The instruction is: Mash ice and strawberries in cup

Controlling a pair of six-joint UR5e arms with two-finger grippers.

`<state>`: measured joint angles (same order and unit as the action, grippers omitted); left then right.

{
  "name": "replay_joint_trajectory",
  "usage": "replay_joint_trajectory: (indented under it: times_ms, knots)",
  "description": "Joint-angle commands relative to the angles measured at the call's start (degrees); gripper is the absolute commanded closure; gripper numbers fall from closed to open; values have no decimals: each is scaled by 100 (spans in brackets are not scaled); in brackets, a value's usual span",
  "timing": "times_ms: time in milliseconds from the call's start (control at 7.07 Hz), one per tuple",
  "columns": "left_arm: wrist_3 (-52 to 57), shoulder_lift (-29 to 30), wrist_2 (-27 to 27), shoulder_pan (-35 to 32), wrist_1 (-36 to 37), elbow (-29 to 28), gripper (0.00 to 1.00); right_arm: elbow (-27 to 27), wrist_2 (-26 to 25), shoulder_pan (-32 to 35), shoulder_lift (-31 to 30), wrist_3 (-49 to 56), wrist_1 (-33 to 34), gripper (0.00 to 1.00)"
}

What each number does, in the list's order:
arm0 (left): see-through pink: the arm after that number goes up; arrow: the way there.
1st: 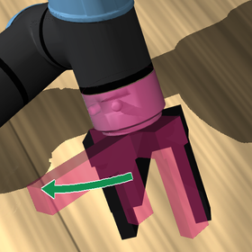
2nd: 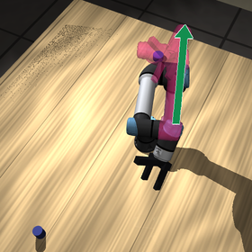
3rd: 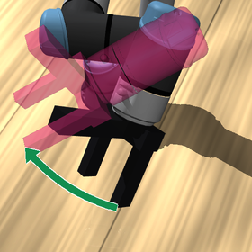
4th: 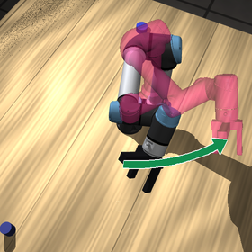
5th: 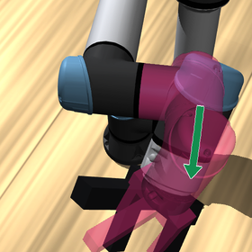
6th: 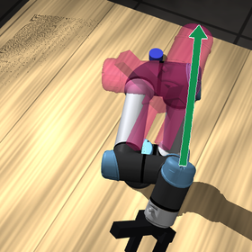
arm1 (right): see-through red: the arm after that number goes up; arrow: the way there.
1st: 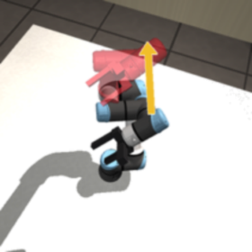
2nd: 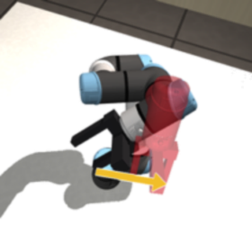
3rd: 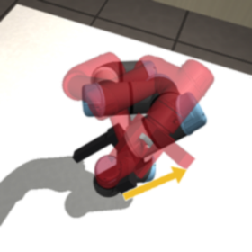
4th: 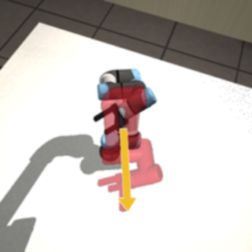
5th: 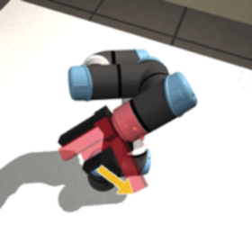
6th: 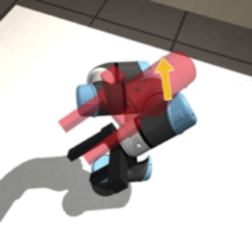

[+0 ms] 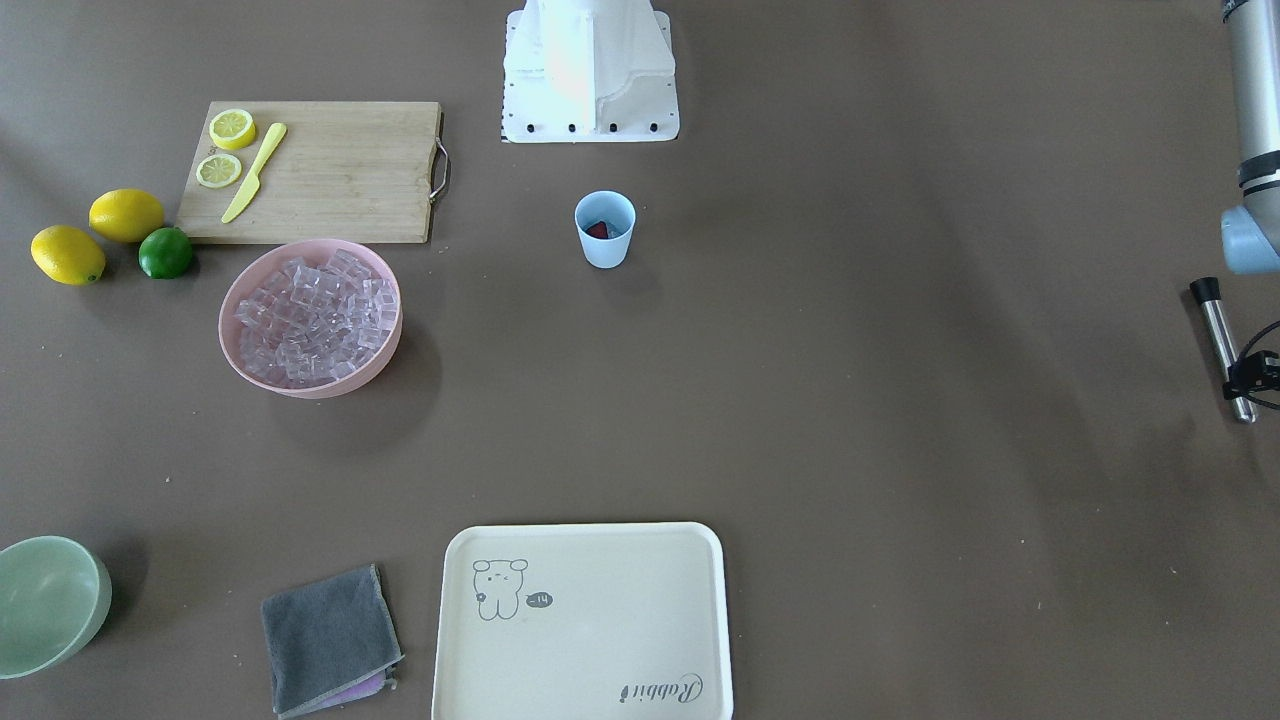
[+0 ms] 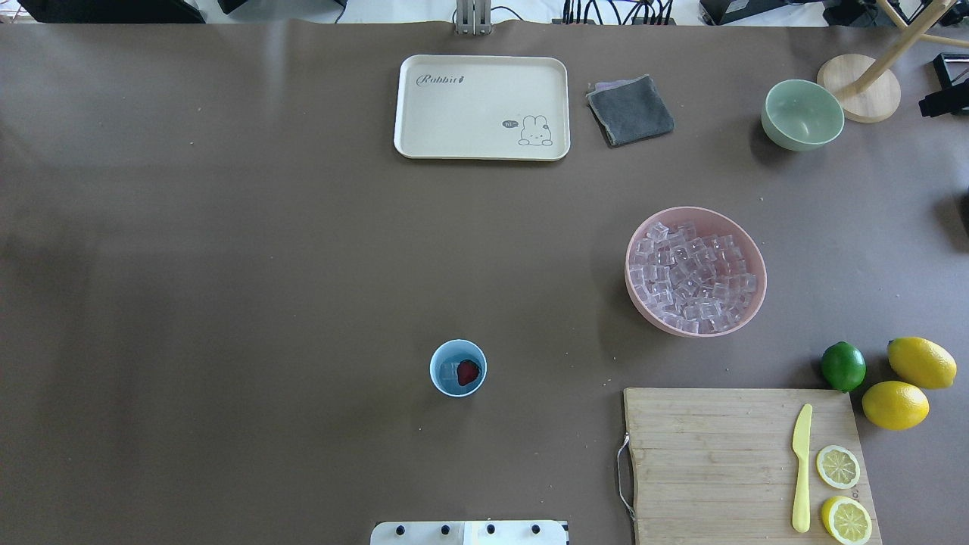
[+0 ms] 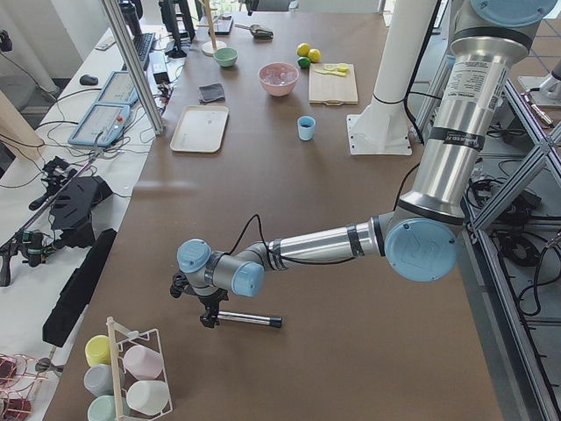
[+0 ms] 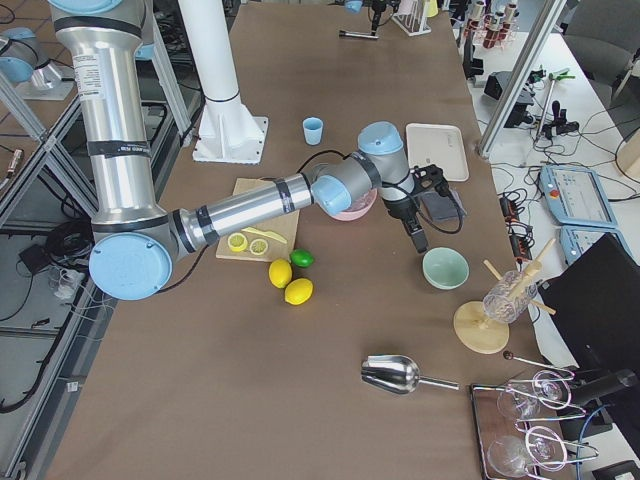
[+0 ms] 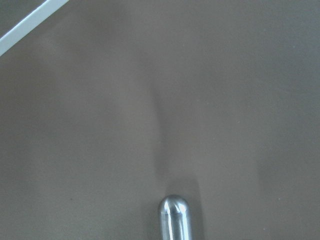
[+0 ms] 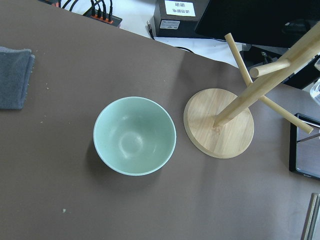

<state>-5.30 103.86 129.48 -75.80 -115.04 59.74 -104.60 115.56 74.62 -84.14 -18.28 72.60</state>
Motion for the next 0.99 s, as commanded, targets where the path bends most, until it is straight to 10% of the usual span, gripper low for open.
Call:
replay_joint_trajectory:
  times_ms: [0, 848]
  knots:
    - [-24, 11, 24, 21, 8, -67, 16, 1, -86, -9, -6, 0, -9, 0]
    - [-120, 116, 33, 135, 8, -270, 24, -34, -235, -26, -24, 0, -26, 0]
